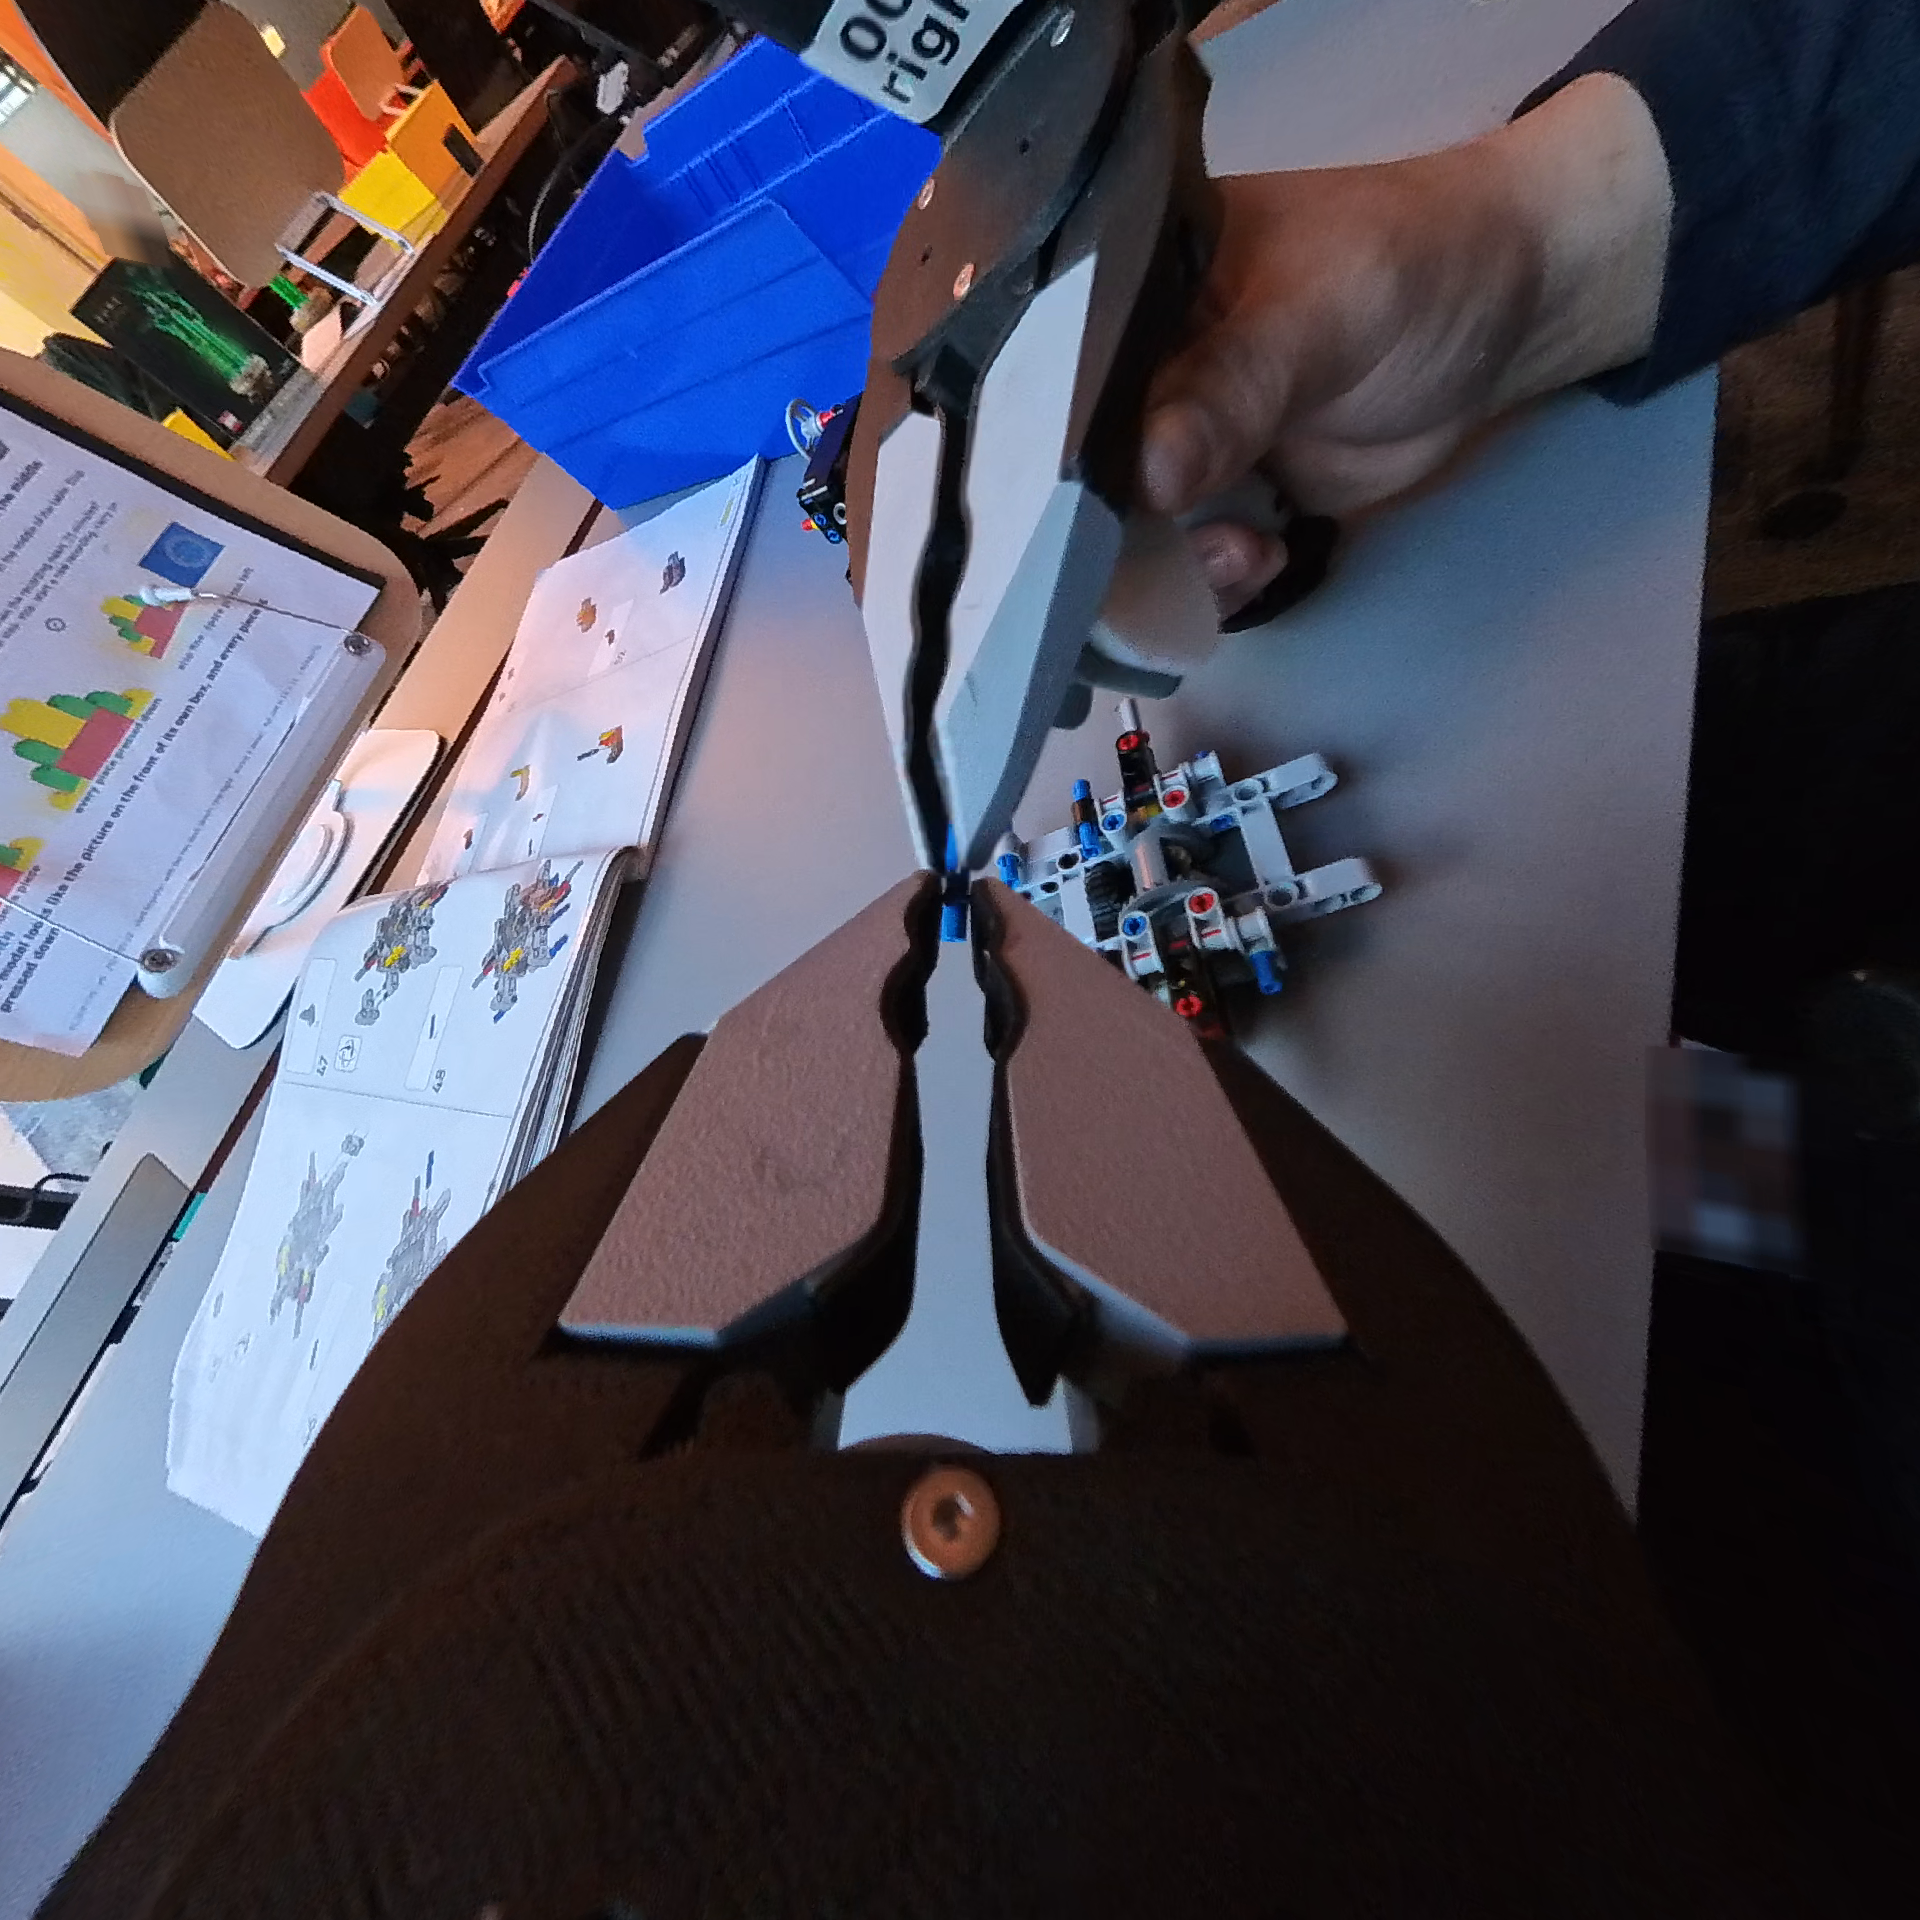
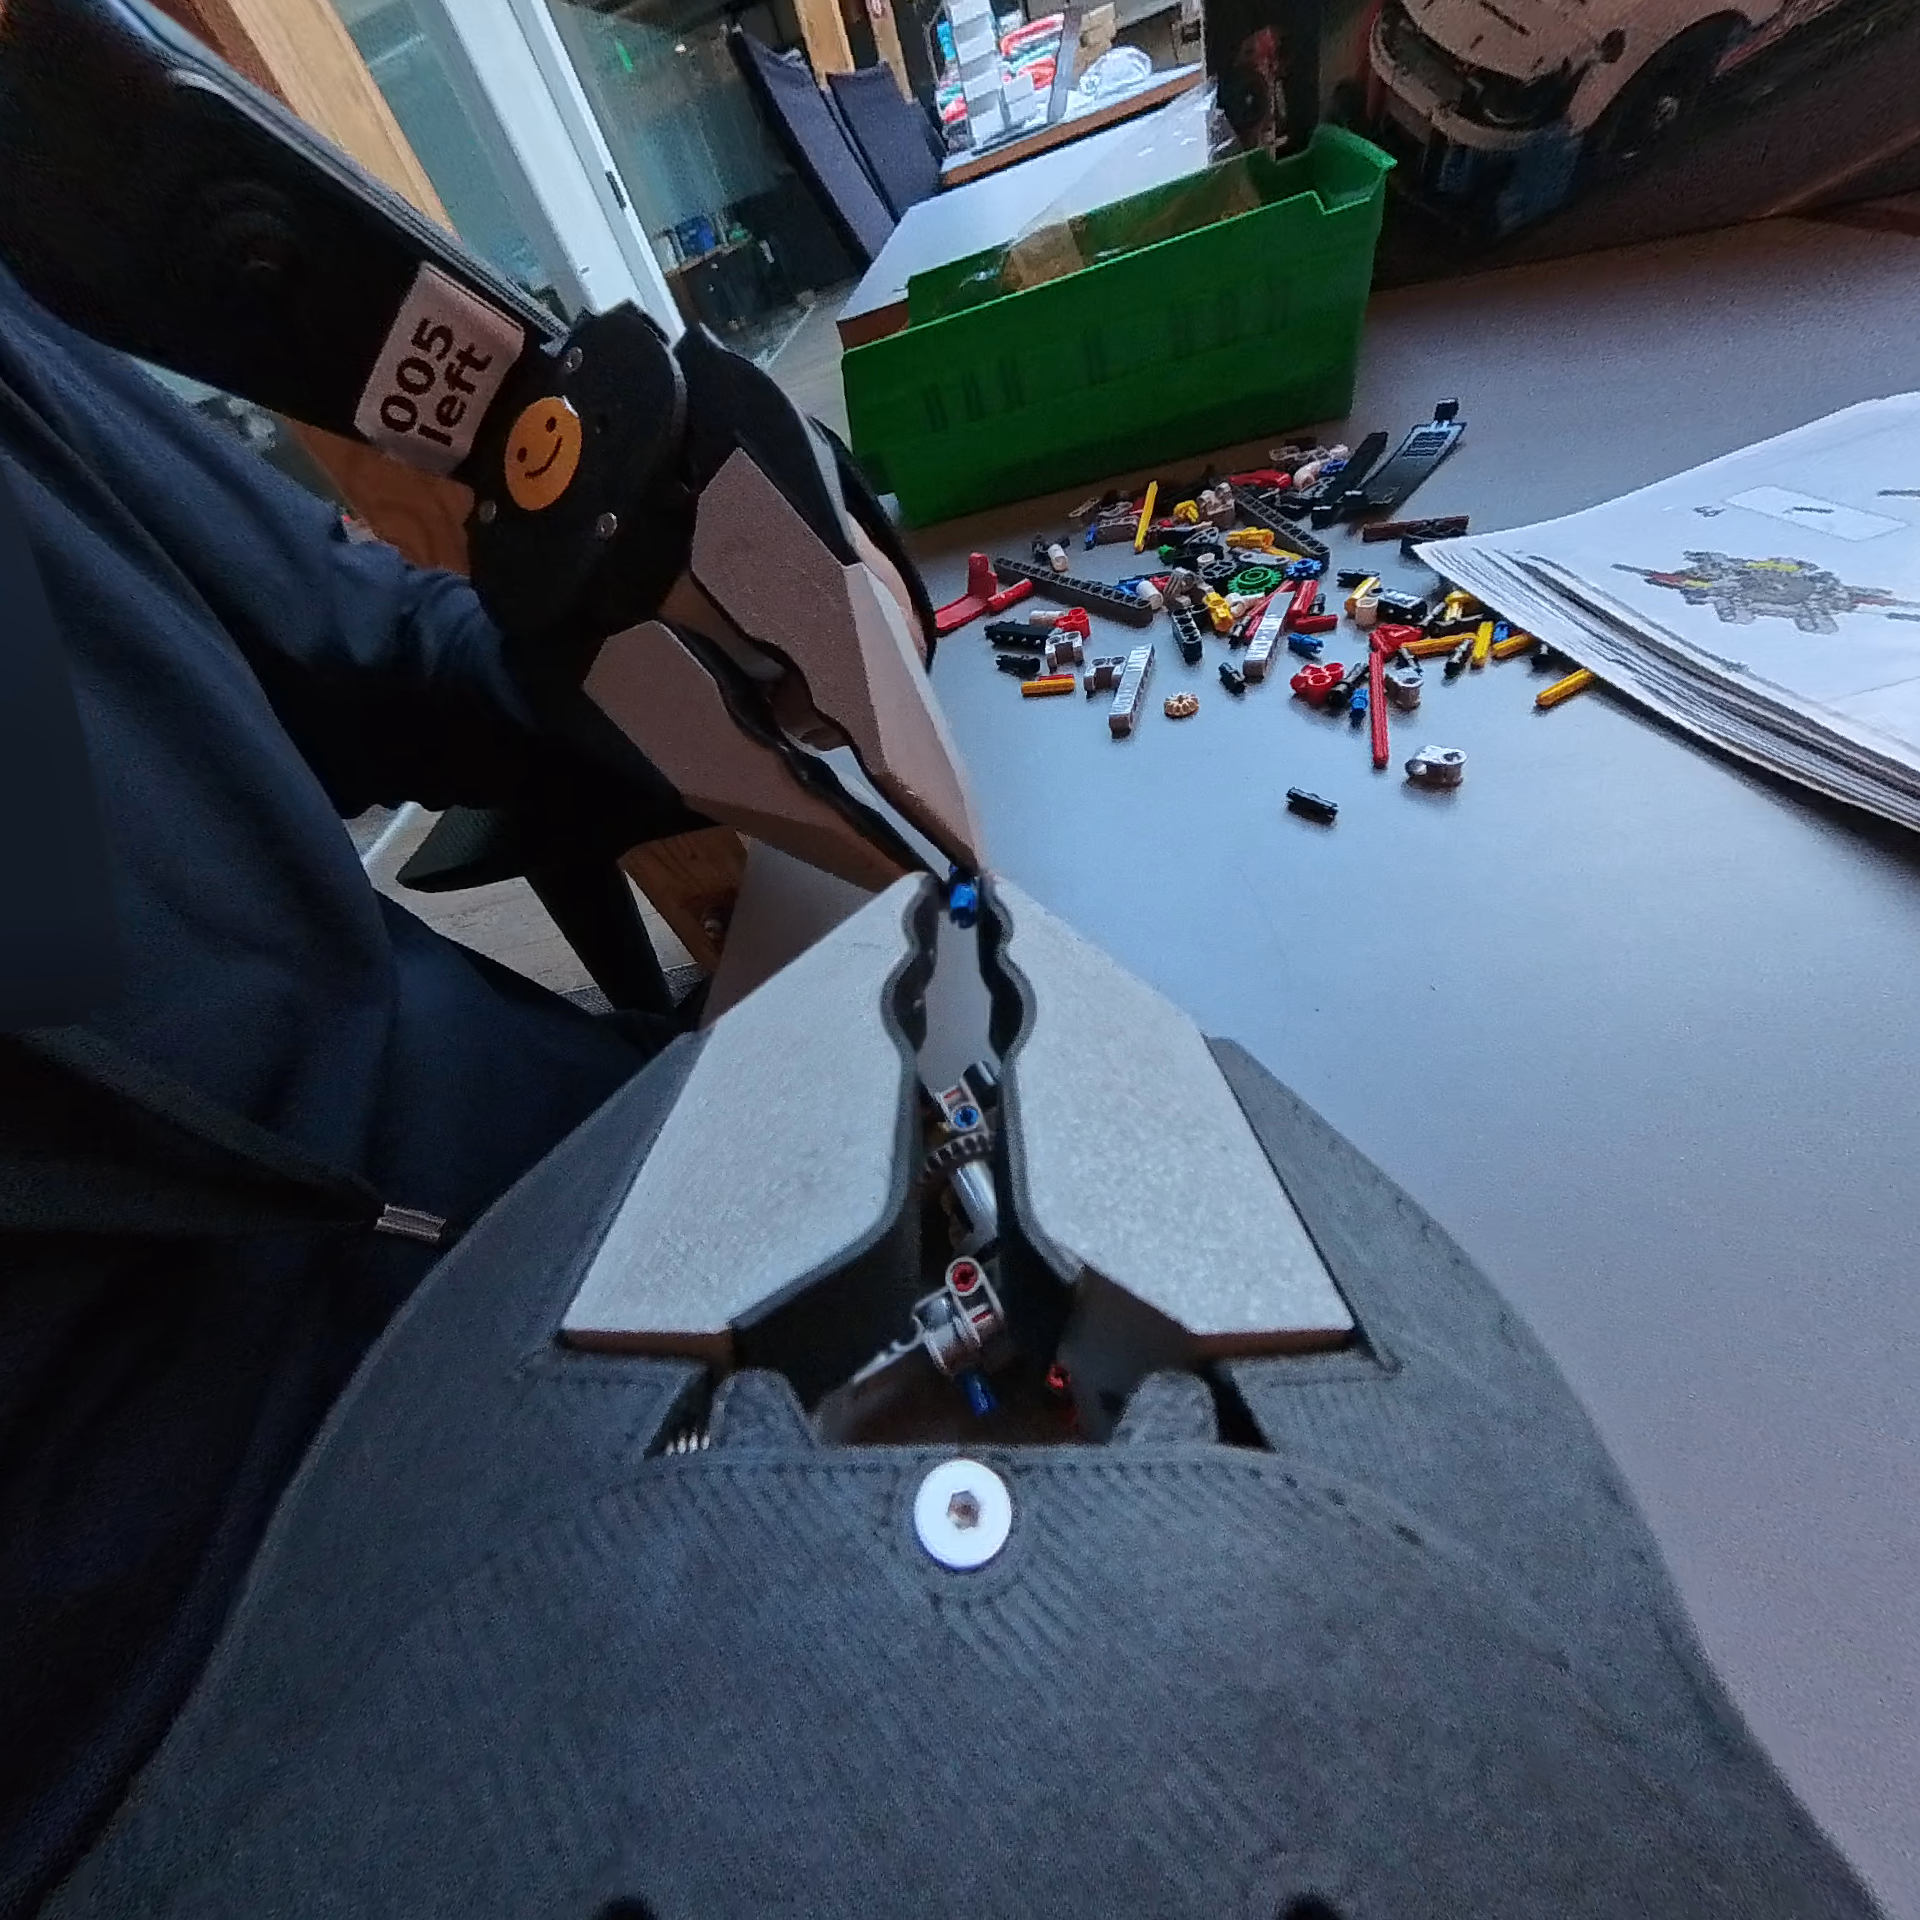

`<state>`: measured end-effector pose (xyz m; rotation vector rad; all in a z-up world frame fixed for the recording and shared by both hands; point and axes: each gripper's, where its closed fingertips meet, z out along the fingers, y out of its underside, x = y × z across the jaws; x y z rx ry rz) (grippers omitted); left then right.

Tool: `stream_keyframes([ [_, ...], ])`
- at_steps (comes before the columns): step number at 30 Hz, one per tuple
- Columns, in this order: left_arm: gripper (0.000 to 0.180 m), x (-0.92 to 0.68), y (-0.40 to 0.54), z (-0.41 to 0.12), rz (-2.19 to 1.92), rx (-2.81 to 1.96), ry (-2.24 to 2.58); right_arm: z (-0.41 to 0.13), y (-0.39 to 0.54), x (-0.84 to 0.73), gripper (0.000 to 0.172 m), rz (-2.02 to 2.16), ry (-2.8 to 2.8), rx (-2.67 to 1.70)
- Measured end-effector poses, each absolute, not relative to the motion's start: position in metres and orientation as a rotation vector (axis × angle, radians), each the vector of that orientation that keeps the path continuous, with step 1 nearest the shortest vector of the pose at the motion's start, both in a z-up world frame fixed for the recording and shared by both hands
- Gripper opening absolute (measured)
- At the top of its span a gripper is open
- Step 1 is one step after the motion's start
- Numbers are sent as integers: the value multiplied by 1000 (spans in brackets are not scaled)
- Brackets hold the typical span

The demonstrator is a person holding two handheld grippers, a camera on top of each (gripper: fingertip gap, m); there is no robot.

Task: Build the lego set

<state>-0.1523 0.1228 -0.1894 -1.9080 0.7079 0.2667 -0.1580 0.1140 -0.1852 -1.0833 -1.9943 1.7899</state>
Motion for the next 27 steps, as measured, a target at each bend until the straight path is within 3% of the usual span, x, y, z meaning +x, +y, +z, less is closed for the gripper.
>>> stream_keyframes([
  [27, 4, -151, 122, -195, 155, -1925, 646, -187, 112, -156, 1, 1818, -2014, -1100],
])
